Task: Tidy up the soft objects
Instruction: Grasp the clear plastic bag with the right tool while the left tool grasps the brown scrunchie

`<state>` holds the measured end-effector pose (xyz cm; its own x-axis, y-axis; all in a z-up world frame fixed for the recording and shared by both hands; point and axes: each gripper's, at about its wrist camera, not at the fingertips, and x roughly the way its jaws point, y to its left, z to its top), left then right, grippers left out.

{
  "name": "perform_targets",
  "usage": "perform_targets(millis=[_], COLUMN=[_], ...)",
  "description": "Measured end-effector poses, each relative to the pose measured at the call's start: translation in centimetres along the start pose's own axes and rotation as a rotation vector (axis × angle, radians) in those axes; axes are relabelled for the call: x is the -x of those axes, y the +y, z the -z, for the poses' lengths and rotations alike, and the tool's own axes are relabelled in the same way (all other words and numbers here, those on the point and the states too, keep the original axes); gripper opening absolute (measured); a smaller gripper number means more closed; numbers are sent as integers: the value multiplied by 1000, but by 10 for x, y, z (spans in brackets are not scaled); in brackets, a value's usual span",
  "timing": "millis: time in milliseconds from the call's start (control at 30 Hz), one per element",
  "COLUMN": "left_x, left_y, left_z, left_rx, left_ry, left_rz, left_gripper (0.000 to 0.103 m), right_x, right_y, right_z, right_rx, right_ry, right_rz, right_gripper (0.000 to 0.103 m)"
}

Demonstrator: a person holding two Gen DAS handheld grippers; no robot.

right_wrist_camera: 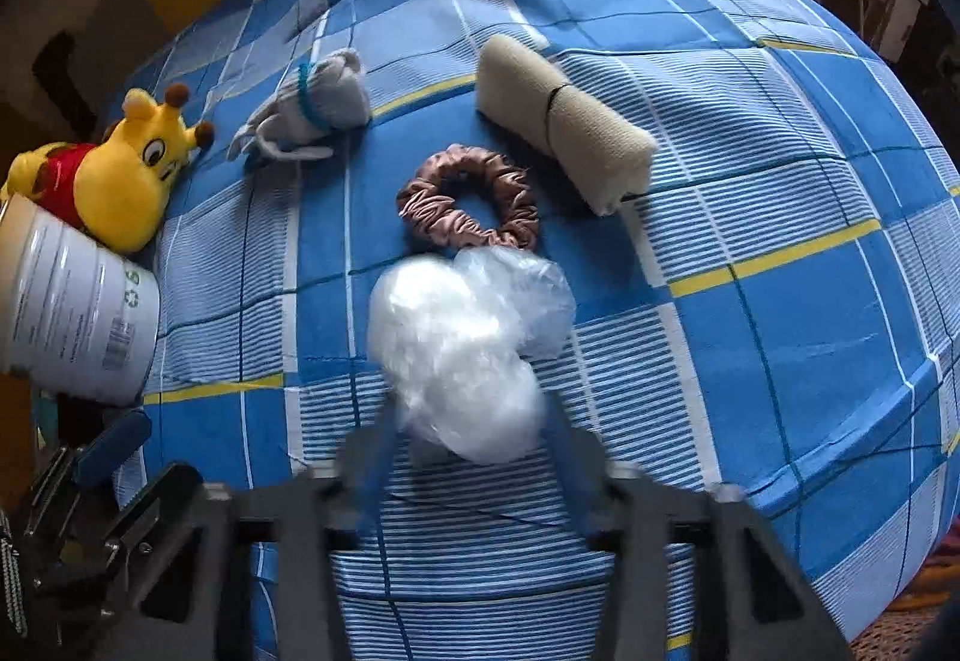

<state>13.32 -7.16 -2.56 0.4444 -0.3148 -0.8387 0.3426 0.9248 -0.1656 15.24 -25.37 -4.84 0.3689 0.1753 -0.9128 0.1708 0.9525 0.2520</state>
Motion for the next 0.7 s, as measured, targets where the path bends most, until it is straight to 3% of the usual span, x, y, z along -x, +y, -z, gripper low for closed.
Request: perform_targets(millis=[100, 367, 700], left_x=[-5, -21, -65], left_y=[-2, -22, -74], left_z=[-2, -27, -66], left_rx=[-17, -99, -224], left_ry=[7, -24, -40], left_rz=[-6, 7, 41], left_gripper=[66, 66, 68], right_x=[18, 61, 67], right_y=[-7, -55, -79], right_z=[-1, 1, -1], right_rx=[-20, -232, -370], right_ry=[-82, -274, -306], right_rz=[-8, -27, -88], right_gripper=[25, 23, 24])
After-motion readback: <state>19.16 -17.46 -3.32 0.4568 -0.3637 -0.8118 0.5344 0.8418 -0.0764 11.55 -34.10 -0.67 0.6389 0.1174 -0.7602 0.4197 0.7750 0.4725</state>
